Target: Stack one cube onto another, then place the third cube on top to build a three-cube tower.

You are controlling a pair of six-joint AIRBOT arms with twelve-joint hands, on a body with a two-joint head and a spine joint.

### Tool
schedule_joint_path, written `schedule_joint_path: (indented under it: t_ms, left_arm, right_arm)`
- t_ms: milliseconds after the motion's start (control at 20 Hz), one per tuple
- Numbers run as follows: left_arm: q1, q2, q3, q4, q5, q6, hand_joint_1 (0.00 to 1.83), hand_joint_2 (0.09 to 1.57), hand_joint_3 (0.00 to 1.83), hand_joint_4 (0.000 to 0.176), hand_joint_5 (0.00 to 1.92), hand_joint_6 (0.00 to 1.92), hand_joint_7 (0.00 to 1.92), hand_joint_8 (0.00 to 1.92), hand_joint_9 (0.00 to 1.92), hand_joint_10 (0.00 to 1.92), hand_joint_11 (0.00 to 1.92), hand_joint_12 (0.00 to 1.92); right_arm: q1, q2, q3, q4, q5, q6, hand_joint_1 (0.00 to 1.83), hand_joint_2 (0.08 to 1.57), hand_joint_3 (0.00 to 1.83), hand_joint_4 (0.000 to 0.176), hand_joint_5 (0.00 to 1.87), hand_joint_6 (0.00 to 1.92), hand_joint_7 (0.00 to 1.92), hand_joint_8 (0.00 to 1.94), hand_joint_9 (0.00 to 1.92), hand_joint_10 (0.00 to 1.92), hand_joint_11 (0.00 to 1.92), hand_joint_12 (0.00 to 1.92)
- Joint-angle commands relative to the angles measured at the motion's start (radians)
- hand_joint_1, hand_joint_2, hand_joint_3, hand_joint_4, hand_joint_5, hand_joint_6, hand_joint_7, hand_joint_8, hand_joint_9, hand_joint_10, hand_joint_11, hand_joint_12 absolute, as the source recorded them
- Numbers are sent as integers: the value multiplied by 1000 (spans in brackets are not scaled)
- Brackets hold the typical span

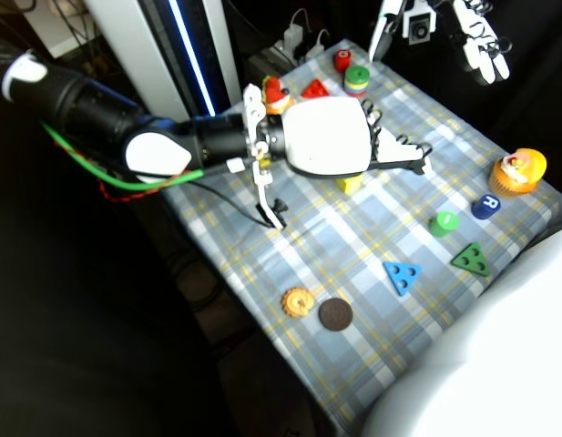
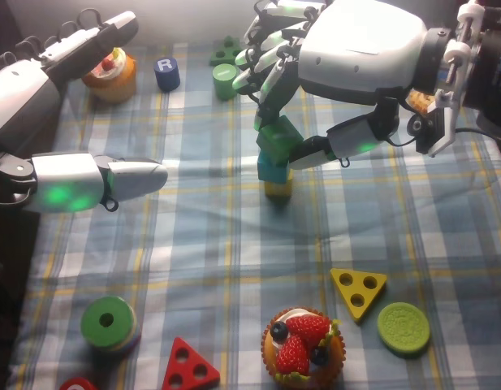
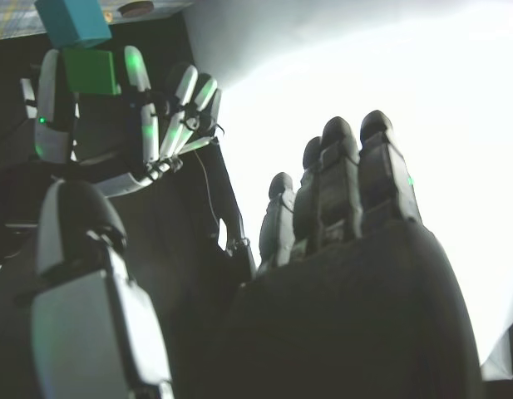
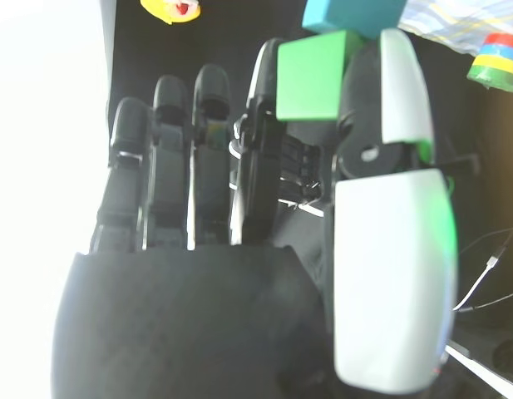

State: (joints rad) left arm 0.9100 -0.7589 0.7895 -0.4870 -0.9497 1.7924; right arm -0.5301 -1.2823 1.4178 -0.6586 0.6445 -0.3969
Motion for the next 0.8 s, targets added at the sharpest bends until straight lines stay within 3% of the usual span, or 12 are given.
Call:
schedule_joint_path:
  t_ms: [0, 50, 100, 150, 250, 400, 550, 600, 750]
  left_arm:
    - [-12, -6, 7, 24, -109, -7, 790, 856, 0, 171, 109, 7, 105, 2, 175, 3, 0, 0]
    - [-12, -6, 7, 24, -109, -7, 797, 854, 0, 169, 111, 7, 102, 1, 161, 0, 0, 0]
    - [-12, -6, 7, 24, -108, -7, 807, 855, 0, 163, 119, 9, 109, 3, 163, 2, 0, 0]
    - [-12, -6, 7, 24, -108, -7, 810, 861, 2, 165, 109, 4, 105, 1, 153, 0, 0, 0]
    - [-12, -7, 7, 23, -107, -7, 817, 856, 0, 164, 119, 7, 109, 3, 165, 6, 0, 0]
    - [-12, -8, 7, 23, -107, -7, 826, 843, 0, 173, 111, 1, 101, 0, 165, 3, 0, 0]
    - [-12, -8, 7, 23, -107, -7, 836, 844, 0, 167, 122, 5, 111, 4, 175, 7, 0, 0]
    - [-12, -9, 7, 23, -107, -7, 840, 843, 0, 173, 124, 5, 115, 5, 180, 8, 0, 0]
    - [-13, -9, 7, 21, -108, -7, 824, 845, 0, 176, 117, 7, 118, 5, 175, 6, 0, 0]
  right_arm:
    - [18, -3, 2, 34, 89, 1, 1115, 1041, 1, 33, 1133, 725, 664, 2, 488, 1, 0, 868]
    - [18, -3, 2, 34, 89, 2, 1098, 1049, 1, 65, 1106, 770, 653, 2, 487, 0, 0, 867]
    - [18, -3, 2, 34, 89, 4, 1087, 1057, 2, 83, 1084, 809, 648, 0, 491, 1, 0, 881]
    - [18, -3, 1, 33, 89, 5, 1083, 973, 0, 0, 928, 410, 639, 1, 477, 1, 0, 818]
    - [18, -2, -1, 28, 89, 9, 1076, 948, 0, 0, 967, 93, 639, 0, 480, 3, 0, 852]
    - [18, 0, -5, 27, 90, 10, 1058, 946, 0, 0, 978, 36, 676, 7, 505, 6, 0, 871]
    - [18, 5, -9, 27, 90, 10, 1054, 930, 0, 0, 972, 20, 684, 4, 521, 6, 0, 911]
    - [18, 6, -9, 27, 90, 10, 1056, 930, 0, 0, 966, 13, 680, 1, 516, 2, 0, 901]
    - [18, 12, -23, 27, 94, 10, 1057, 918, 0, 0, 823, 0, 566, 0, 427, 0, 0, 815]
